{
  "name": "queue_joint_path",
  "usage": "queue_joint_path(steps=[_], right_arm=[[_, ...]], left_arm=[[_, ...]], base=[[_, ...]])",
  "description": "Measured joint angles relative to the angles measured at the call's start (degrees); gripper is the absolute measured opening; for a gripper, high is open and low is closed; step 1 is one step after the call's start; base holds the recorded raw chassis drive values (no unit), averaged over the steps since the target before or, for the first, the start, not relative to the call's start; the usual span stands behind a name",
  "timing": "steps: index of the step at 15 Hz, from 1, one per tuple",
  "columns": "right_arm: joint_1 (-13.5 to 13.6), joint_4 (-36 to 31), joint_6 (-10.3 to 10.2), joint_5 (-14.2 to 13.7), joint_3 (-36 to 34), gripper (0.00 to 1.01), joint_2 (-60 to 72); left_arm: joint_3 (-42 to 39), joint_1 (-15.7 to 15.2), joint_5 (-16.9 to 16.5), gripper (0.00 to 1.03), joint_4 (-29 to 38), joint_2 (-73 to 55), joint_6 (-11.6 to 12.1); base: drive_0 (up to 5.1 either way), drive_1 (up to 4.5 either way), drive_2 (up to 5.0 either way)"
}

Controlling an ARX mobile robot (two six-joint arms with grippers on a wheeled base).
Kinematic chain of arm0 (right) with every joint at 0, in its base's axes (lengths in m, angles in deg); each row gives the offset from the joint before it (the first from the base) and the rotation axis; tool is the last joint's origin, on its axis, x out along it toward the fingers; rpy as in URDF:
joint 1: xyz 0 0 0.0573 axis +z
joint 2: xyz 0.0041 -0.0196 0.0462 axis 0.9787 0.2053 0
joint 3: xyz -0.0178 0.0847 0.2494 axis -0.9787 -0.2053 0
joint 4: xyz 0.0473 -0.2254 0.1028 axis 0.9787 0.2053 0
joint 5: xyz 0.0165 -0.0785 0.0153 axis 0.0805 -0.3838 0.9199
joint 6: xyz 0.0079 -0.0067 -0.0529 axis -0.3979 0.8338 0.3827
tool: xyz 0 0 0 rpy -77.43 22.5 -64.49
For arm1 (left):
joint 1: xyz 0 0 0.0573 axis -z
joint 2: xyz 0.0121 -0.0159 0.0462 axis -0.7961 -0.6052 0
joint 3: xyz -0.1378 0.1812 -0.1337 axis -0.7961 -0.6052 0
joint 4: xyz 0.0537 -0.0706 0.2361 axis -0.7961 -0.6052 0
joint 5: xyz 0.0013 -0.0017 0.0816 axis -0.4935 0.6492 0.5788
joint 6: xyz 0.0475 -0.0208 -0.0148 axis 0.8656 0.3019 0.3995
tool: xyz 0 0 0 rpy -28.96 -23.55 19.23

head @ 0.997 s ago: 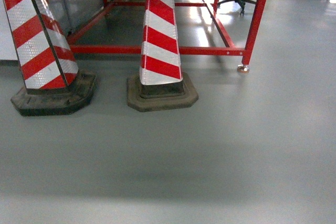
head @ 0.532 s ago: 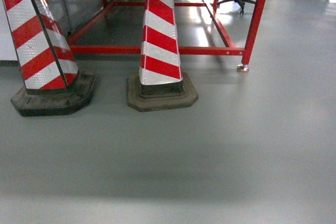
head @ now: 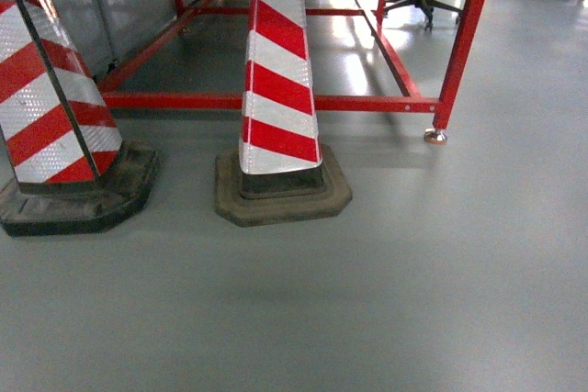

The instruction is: Pick capacitor and pack into box

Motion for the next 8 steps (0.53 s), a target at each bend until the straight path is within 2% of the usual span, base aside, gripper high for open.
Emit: queue_joint_path(steps=[8], right_arm=[[0.0, -0.02, 0.0, -0.13, 0.0, 0.98, 0.0]], left_arm=[[0.0, 0.0, 0.17, 0.44, 0.09, 0.0, 0.0]], base=[[0.0, 4.04, -4.1]])
